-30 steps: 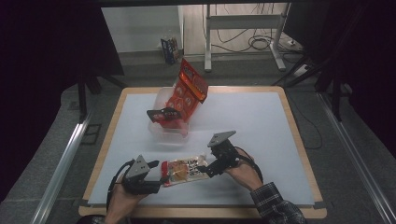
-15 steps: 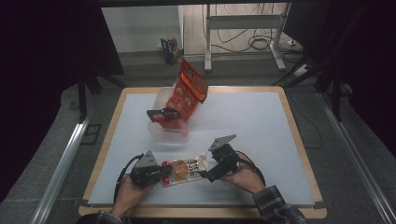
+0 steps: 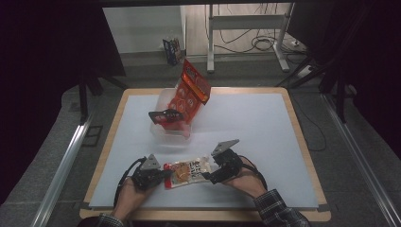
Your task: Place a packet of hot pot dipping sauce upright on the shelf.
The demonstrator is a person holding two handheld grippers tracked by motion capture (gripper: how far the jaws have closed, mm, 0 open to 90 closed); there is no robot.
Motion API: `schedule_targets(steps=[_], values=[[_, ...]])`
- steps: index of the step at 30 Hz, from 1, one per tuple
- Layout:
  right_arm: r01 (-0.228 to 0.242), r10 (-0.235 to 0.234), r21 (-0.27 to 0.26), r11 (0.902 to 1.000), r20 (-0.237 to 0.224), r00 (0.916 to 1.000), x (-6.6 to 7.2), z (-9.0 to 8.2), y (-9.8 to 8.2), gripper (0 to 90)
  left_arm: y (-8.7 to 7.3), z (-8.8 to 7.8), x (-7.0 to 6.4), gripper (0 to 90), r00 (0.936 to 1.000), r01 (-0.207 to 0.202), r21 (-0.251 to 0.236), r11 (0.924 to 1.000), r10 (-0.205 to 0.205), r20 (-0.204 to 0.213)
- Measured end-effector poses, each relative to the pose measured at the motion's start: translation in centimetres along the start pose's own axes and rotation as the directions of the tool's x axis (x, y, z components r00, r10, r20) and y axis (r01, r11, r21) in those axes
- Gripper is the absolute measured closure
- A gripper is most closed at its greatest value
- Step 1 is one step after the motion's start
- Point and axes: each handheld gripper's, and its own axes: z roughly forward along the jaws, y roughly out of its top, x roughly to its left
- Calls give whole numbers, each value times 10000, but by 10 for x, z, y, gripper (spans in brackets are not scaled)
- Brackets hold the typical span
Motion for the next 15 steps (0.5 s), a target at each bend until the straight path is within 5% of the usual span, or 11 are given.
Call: schedule_targets(steps=[15], values=[[-838,892,611,9946,-910,9918,-4,22,-5,234,-1,0,1,900,9999,106,22,9999,-106,30]])
